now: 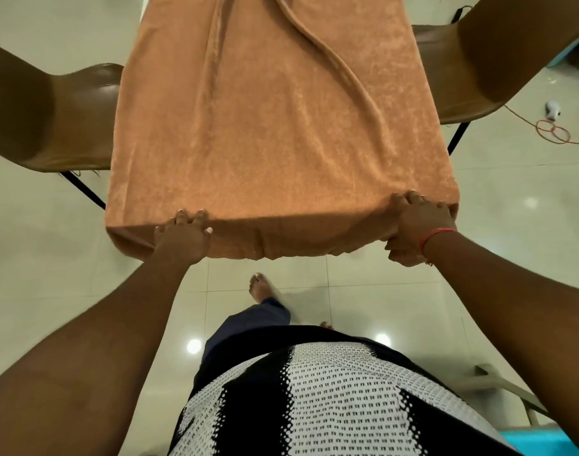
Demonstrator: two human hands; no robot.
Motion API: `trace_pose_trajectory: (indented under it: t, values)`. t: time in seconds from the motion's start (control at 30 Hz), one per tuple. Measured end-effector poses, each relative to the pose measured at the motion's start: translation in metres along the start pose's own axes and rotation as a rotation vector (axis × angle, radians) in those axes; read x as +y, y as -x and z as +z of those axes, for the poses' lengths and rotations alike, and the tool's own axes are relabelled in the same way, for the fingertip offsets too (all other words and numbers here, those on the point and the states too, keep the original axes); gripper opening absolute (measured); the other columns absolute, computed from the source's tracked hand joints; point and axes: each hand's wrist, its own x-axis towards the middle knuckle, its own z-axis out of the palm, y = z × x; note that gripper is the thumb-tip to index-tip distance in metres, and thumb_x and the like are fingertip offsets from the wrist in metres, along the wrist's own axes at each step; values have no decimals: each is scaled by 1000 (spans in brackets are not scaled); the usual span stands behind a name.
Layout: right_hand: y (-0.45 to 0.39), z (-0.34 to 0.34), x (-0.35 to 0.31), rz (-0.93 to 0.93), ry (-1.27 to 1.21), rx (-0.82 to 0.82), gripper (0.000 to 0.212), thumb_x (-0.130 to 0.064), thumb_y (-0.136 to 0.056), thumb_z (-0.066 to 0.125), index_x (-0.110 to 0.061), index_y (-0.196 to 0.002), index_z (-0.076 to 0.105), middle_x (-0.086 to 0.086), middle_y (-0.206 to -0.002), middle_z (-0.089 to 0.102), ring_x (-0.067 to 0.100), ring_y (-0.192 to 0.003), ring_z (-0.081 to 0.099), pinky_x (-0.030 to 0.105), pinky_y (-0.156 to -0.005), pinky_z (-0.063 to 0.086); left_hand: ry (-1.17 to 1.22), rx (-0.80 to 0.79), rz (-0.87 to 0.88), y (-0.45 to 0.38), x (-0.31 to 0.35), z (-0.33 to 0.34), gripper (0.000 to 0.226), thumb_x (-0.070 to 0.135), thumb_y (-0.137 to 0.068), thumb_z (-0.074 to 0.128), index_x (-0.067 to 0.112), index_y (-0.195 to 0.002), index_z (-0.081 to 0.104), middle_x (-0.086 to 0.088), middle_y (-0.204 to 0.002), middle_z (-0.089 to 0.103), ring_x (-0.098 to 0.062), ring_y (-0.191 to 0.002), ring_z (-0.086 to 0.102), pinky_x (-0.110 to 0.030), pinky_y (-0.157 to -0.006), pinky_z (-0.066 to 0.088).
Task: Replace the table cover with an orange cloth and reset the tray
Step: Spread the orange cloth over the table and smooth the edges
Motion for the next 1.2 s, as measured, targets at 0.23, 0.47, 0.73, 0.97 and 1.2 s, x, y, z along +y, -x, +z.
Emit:
trace_pose_trajectory:
  t: [0.23,0.47,0.73,0.97,1.2]
  values:
    - [10,-17,-11,87,-70,-99,91,-35,-72,83,-13,-145,32,18,-139,49,35,-121,53,50,-108,38,78,-58,-10,14,-22,3,59,48,-101,31,30,-154,15,-4,-164,7,-36,-148,14,-62,-116,14]
    - [-9,-72,-89,-34,-109,5,57,-24,-96,36,-21,-152,24,13,-158,27,37,-142,31,58,-113,28,133,66,-4,-3,-67,-15,60,50,-97,37,25,-150,25,-6,-159,25,-34,-144,25,-57,-115,21]
    - [-36,-152,-370,-378,-139,10,61,-26,-100,37,-21,-157,14,9,-165,11,33,-150,14,56,-120,15,221,142,-20,-56,-214,-33,70,60,-96,29,29,-156,10,-5,-164,11,-28,-150,12,-55,-118,12]
    - [-42,-213,-635,-582,-151,22,63,-40,-99,38,-22,-156,17,7,-165,12,31,-150,16,51,-119,20,217,154,-74,-85,-423,-48,77,71,-92,21,31,-155,4,-5,-164,5,-28,-151,7,-57,-117,8]
    - [-41,-267,-814,-749,-172,-47,65,-44,-100,38,-22,-157,13,9,-165,12,31,-150,17,51,-120,20,242,133,-203,-117,-581,-63,89,78,-79,-1,32,-155,-1,-4,-165,1,-29,-151,6,-57,-117,10]
